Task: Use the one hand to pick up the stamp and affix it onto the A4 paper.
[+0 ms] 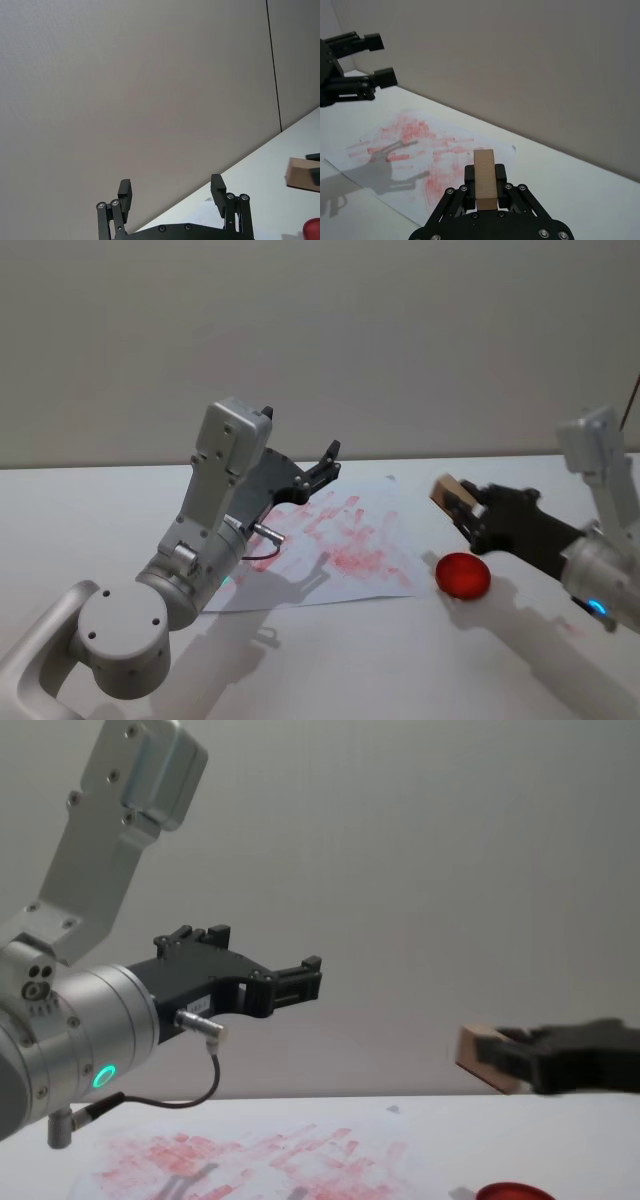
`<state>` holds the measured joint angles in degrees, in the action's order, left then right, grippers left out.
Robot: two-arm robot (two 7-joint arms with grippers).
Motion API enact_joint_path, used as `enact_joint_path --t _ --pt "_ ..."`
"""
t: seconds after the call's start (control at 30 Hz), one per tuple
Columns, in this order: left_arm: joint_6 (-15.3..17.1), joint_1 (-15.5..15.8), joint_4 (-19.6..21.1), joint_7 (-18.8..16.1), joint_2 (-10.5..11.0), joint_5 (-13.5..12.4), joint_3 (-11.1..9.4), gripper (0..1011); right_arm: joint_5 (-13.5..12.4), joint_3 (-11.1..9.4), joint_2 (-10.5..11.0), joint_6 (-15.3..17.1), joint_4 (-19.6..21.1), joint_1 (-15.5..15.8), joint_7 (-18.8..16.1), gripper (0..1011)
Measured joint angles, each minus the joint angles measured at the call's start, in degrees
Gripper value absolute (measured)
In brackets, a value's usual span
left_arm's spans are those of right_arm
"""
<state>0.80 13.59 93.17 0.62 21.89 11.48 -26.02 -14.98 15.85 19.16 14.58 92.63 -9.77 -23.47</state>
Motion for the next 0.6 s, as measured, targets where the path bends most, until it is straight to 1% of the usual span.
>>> enact_joint_path --t 0.1,0.27,0.43,0.6 --pt "0.0 0.0 0.0 0.0 0.0 0.0 0.0 1001 -1.41 -0.72 1.71 0.99 1.42 2.22 1.04 216" --pt "0.0 0.0 0.0 0.0 0.0 0.0 0.0 1001 -2.47 -1.23 3.17 1.91 2.03 4.07 1.53 216" --pt "0.0 0.0 0.0 0.0 0.0 0.0 0.0 1001 -2.95 -1.44 4.03 2.83 2.0 5.11 1.57 216" --pt "0.0 0.0 0.0 0.0 0.0 0.0 0.0 1001 -2.93 -1.44 4.34 3.37 1.21 5.41 1.37 216"
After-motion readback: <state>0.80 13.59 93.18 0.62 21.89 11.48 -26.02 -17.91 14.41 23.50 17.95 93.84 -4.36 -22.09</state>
